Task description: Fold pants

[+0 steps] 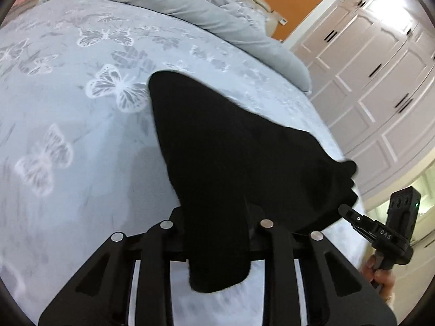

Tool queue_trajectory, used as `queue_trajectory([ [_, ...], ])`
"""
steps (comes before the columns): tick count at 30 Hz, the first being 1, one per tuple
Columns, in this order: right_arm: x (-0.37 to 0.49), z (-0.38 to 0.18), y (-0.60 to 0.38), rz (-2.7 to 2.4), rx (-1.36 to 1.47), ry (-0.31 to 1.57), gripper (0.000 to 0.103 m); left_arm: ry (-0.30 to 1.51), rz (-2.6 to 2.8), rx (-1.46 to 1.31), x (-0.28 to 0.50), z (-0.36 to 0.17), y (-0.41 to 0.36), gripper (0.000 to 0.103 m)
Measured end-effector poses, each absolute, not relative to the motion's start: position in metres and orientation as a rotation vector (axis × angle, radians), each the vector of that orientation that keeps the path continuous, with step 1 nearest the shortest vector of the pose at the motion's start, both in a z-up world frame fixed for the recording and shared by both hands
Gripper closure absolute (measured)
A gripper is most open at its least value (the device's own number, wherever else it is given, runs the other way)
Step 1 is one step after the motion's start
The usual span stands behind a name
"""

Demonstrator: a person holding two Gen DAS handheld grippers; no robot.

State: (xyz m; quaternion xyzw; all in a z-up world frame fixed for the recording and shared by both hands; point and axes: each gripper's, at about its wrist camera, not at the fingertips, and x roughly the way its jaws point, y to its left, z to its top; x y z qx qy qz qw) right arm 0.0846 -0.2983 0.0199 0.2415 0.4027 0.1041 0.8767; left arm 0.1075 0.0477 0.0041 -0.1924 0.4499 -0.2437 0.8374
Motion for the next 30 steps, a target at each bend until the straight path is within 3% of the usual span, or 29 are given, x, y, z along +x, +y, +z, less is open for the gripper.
queue_trajectory([
  [4,0.049,-0.014,-0.314,0.117,0.490,0.978,0.098,1.026,-0.496,-0.405,0.065,-0.003,0.059,0.077],
  [5,0.044,-0.032,-0.318,0.077,0.501,1.027,0.094,1.065,-0.485,-0.398,0.057,-0.013,0.057,0.074],
  [7,0.039,-0.038,-0.323,0.018,0.558,1.076,0.090,1.084,-0.413,-0.361,0.047,-0.028,0.056,0.059],
  [8,0.035,-0.025,-0.322,0.062,0.582,1.004,0.089,1.066,-0.392,-0.362,0.043,-0.029,0.058,0.052],
  [9,0.033,-0.014,-0.319,0.085,0.566,0.957,0.066,1.055,-0.379,-0.374,0.042,-0.029,0.060,0.045],
  [10,0.033,-0.002,-0.314,0.081,0.518,0.913,0.030,1.043,-0.375,-0.383,0.044,-0.027,0.062,0.042],
  [11,0.033,0.005,-0.311,0.066,0.482,0.884,0.019,1.028,-0.369,-0.381,0.045,-0.025,0.063,0.033],
  [12,0.038,0.011,-0.305,0.061,0.435,0.852,0.016,1.004,-0.353,-0.373,0.044,-0.022,0.063,0.027],
  [15,0.070,-0.017,-0.299,0.077,0.416,0.958,0.020,0.987,-0.360,-0.350,0.055,-0.028,0.061,0.021],
  [16,0.078,-0.031,-0.300,0.110,0.456,0.990,0.045,1.019,-0.380,-0.379,0.059,-0.035,0.060,0.021],
  [17,0.082,-0.043,-0.299,0.172,0.532,1.019,0.057,1.029,-0.396,-0.404,0.061,-0.038,0.060,0.021],
  [19,0.074,-0.037,-0.294,0.179,0.588,0.990,0.071,1.013,-0.414,-0.414,0.060,-0.036,0.063,0.021],
  [20,0.068,-0.030,-0.290,0.182,0.575,0.973,0.072,1.002,-0.429,-0.412,0.059,-0.033,0.064,0.021],
  [24,0.029,-0.005,-0.280,0.215,0.574,0.930,0.071,0.981,-0.474,-0.412,0.057,-0.027,0.061,0.021],
  [26,0.035,-0.023,-0.293,0.125,0.536,0.988,0.056,1.005,-0.476,-0.405,0.057,-0.033,0.058,0.021],
  [27,0.038,-0.035,-0.302,0.061,0.537,1.042,0.041,1.025,-0.476,-0.400,0.058,-0.036,0.054,0.021],
  [30,0.024,-0.009,-0.312,0.051,0.644,0.925,0.036,0.994,-0.457,-0.343,0.049,-0.029,0.055,0.021],
])
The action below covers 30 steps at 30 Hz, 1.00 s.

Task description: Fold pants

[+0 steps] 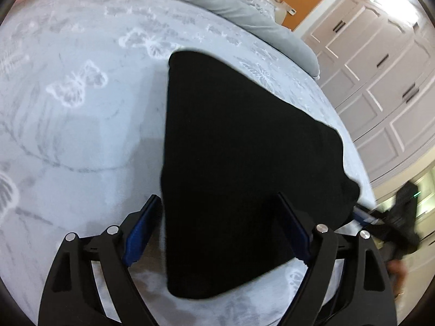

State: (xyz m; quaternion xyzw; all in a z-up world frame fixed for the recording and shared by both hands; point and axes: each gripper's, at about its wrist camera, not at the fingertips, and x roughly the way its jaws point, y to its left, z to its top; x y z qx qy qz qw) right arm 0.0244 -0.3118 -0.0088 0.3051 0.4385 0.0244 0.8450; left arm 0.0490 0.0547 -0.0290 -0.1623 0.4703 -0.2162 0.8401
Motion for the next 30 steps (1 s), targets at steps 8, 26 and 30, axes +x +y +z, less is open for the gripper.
queue_trajectory([
  [8,0.083,-0.019,-0.266,0.142,0.462,1.036,0.070,0.810,-0.350,-0.139,0.028,0.000,0.041,0.014],
  [26,0.038,0.053,-0.272,0.108,0.372,0.803,0.076,0.796,-0.317,-0.066,0.024,0.005,0.027,0.005],
  [30,0.103,0.007,-0.250,0.148,0.249,0.982,0.088,0.829,-0.315,-0.098,0.028,0.000,0.030,0.005],
])
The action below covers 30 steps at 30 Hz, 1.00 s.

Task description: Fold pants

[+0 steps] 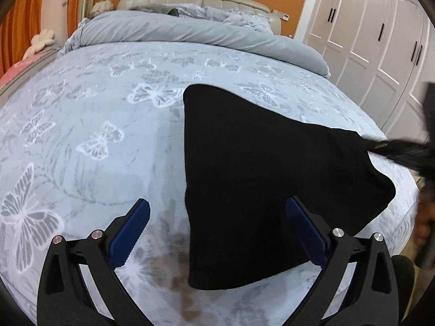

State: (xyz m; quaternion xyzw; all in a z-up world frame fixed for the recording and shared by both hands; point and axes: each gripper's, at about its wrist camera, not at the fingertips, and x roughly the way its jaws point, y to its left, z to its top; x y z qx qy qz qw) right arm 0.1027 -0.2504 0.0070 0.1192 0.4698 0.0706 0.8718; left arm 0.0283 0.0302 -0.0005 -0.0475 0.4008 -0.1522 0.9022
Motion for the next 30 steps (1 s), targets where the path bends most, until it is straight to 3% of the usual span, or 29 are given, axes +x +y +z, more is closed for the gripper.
queue_trajectory([
  [1,0.121,-0.018,-0.260,0.102,0.253,1.032,0.100,0.834,-0.312,-0.097,0.028,-0.002,0.030,0.005],
  [3,0.120,-0.016,-0.274,0.083,0.387,1.021,0.102,0.838,-0.300,-0.094,0.029,-0.003,0.033,0.005],
  [5,0.112,0.019,-0.251,0.084,0.321,0.956,0.094,0.839,-0.285,-0.103,0.030,-0.001,0.035,0.005],
  [9,0.130,0.054,-0.168,0.359,0.230,0.946,0.094,0.836,-0.276,-0.162,0.032,0.003,0.046,0.005],
  [14,0.213,-0.005,-0.075,0.437,0.075,1.127,0.095,0.853,-0.252,-0.151,0.033,0.000,0.050,0.005],
  [15,0.216,-0.013,-0.069,0.429,0.069,1.142,0.102,0.858,-0.245,-0.143,0.034,0.000,0.050,0.005],
  [18,0.237,-0.011,-0.064,0.415,0.137,1.155,0.103,0.871,-0.234,-0.133,0.038,-0.003,0.051,0.005],
  [23,0.184,0.038,-0.086,0.423,0.126,0.991,0.100,0.888,-0.240,-0.149,0.042,-0.004,0.055,0.005],
  [30,0.086,0.027,-0.196,0.089,0.103,0.973,0.093,0.881,-0.219,-0.140,0.041,-0.004,0.053,0.005],
])
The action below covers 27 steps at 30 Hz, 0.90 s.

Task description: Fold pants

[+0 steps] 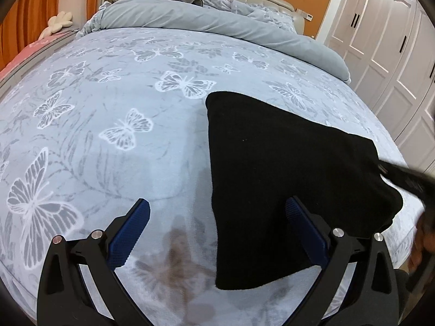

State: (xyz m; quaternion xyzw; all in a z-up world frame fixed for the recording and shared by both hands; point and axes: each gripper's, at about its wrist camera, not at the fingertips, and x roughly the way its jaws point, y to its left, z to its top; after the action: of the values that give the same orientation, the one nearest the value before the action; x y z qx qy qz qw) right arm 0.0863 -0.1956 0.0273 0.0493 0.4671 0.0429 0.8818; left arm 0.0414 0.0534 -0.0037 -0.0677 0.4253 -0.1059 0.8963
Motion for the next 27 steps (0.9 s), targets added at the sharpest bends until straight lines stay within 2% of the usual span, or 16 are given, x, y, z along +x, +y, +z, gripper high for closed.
queue_trajectory([
  [1,0.076,0.026,-0.206,0.067,0.113,0.976,0.092,0.881,-0.217,-0.131,0.041,-0.004,0.052,0.005],
  [2,0.065,0.024,-0.218,0.033,0.126,0.980,0.083,0.880,-0.215,-0.116,0.040,-0.004,0.049,0.005],
  [3,0.059,0.020,-0.225,0.022,0.149,0.976,0.064,0.880,-0.216,-0.105,0.039,-0.005,0.046,0.005],
  [5,0.047,0.016,-0.239,0.010,0.192,0.960,0.043,0.877,-0.215,-0.085,0.037,-0.006,0.040,0.005],
  [6,0.044,0.011,-0.243,0.002,0.209,0.967,0.040,0.877,-0.217,-0.079,0.036,-0.007,0.038,0.005],
  [11,0.038,-0.007,-0.252,0.019,0.245,0.978,0.040,0.884,-0.220,-0.055,0.033,-0.011,0.029,0.005],
  [13,0.039,-0.009,-0.254,0.024,0.249,0.975,0.044,0.885,-0.218,-0.046,0.033,-0.012,0.027,0.005],
  [14,0.040,-0.009,-0.253,0.042,0.261,0.968,0.066,0.882,-0.222,-0.045,0.033,-0.012,0.027,0.005],
  [15,0.039,-0.006,-0.254,0.055,0.270,0.964,0.080,0.875,-0.235,-0.044,0.034,-0.011,0.026,0.006],
  [18,0.030,0.024,-0.261,0.129,0.357,0.872,0.087,0.828,-0.309,-0.042,0.029,0.000,0.023,0.040],
  [20,0.024,0.038,-0.267,0.130,0.367,0.827,0.088,0.794,-0.297,-0.061,0.027,0.005,0.027,0.037],
  [21,0.025,0.030,-0.274,0.102,0.372,0.849,0.087,0.809,-0.291,-0.079,0.028,0.003,0.029,0.021],
  [22,0.029,0.014,-0.281,0.067,0.377,0.897,0.086,0.827,-0.280,-0.088,0.031,0.000,0.029,0.011],
  [24,0.038,-0.023,-0.290,0.028,0.389,1.015,0.070,0.854,-0.279,-0.104,0.034,-0.004,0.030,0.012],
  [25,0.033,-0.025,-0.294,0.038,0.440,0.980,0.070,0.860,-0.288,-0.103,0.034,-0.004,0.029,0.011],
  [27,0.028,-0.013,-0.300,0.012,0.469,0.945,0.045,0.852,-0.271,-0.093,0.033,-0.002,0.029,0.005],
])
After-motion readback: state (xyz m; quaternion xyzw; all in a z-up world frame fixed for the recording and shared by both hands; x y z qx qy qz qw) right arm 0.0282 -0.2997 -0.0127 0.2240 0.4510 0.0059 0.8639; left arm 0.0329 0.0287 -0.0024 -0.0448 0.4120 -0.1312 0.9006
